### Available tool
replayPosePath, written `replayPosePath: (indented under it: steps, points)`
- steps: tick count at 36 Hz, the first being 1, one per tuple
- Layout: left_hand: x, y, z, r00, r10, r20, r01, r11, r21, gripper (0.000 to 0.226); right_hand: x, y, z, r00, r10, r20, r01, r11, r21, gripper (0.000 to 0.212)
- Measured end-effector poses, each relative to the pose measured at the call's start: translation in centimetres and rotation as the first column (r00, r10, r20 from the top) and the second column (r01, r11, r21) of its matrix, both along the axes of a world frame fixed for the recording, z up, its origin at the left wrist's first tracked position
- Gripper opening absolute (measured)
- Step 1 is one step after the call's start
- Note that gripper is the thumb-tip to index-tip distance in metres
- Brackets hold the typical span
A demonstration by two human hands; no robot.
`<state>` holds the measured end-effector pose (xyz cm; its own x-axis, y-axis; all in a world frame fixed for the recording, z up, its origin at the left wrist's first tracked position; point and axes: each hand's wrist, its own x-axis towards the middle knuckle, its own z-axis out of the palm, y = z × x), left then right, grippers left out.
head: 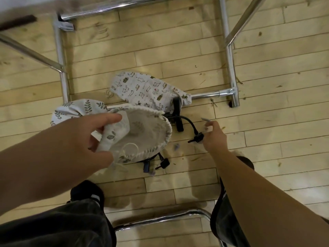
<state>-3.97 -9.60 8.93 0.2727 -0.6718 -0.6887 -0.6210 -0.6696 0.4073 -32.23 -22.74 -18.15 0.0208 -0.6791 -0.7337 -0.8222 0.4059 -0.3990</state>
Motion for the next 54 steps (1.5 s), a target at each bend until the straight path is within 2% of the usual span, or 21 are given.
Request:
replayPosePath:
  steps: [3,11,16,22,31,36,41,44,47,50,54]
  points:
    - [0.0,0.0,-0.1,1.000,-0.014,0.009,0.014,1.000,0.013,0.084,0.0,0.2,-0.4,0.998,0.059,0.002,-0.059,0.997,-0.056,0.036]
    - [0.1,0.2,-0.2,0.999,0.038,-0.007,-0.037,0.998,0.052,0.076,0.4,-0.4,-1.0,0.984,0.165,-0.070,-0.171,0.980,-0.102,0.032]
    - [0.1,0.2,-0.1,0.997,0.059,-0.045,-0.056,0.996,0.064,0.070,0.4,-0.8,-1.5,0.973,0.168,-0.161,-0.187,0.977,-0.107,0.025]
    - [-0.1,0.2,0.0,0.996,0.084,-0.037,-0.081,0.994,0.075,0.066,0.3,-0.7,-1.7,0.933,0.288,-0.217,-0.313,0.945,-0.092,0.021]
    - [0.0,-0.2,0.4,0.996,0.079,-0.029,-0.073,0.983,0.166,0.069,0.3,-0.3,-1.9,0.907,0.334,-0.254,-0.362,0.930,-0.068,0.023]
    - [0.0,-0.1,0.3,0.997,0.079,0.006,-0.078,0.983,0.165,0.071,0.6,0.3,-1.8,0.917,0.244,-0.316,-0.254,0.967,0.011,0.036]
    - [0.3,0.2,0.2,0.999,0.031,0.032,-0.037,0.977,0.211,0.085,-0.8,1.5,-1.2,0.949,0.010,-0.317,0.002,0.999,0.037,0.033]
    - [0.7,0.3,0.6,0.999,0.042,0.024,-0.046,0.974,0.221,0.093,-0.1,2.5,0.3,0.971,-0.089,-0.222,0.079,0.995,-0.052,0.029]
    - [0.9,0.4,0.9,0.998,0.061,0.013,-0.062,0.976,0.211,0.097,1.8,3.2,2.4,0.984,-0.169,-0.062,0.159,0.978,-0.135,0.019]
    - [1.0,0.4,1.2,0.998,0.067,0.010,-0.068,0.971,0.231,0.099,4.0,3.8,4.6,0.988,-0.139,0.070,0.151,0.969,-0.196,0.009]
    - [1.5,0.9,1.6,0.999,0.026,-0.020,-0.021,0.972,0.235,0.102,6.8,4.7,8.2,0.981,-0.034,0.193,0.087,0.959,-0.270,0.005]
